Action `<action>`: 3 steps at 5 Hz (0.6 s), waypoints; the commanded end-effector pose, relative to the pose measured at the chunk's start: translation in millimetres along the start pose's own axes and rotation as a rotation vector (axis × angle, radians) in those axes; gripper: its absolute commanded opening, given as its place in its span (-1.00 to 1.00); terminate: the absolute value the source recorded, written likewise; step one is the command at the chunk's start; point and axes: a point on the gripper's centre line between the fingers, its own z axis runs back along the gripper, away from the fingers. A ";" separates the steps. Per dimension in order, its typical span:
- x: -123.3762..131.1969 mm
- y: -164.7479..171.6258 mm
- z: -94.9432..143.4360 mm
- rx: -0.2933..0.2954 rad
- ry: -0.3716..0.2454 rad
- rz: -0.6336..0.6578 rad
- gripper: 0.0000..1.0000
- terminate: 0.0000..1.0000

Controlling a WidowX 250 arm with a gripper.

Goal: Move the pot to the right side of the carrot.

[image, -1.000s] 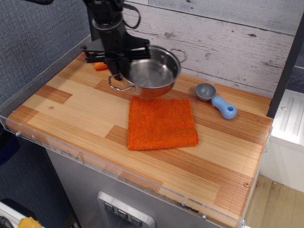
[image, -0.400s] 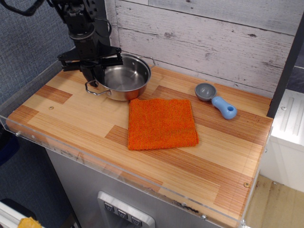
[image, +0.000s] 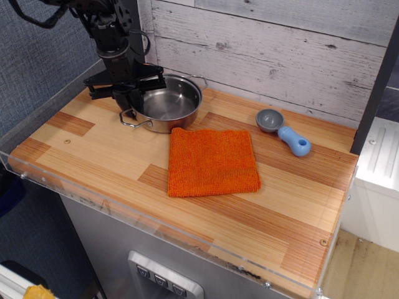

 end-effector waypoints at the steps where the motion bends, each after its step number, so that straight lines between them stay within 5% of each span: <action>1: -3.4 -4.9 9.0 -0.030 -0.006 -0.001 1.00 -1.00; 3: -0.8 -11.2 22.8 -0.012 -0.027 -0.017 1.00 -1.00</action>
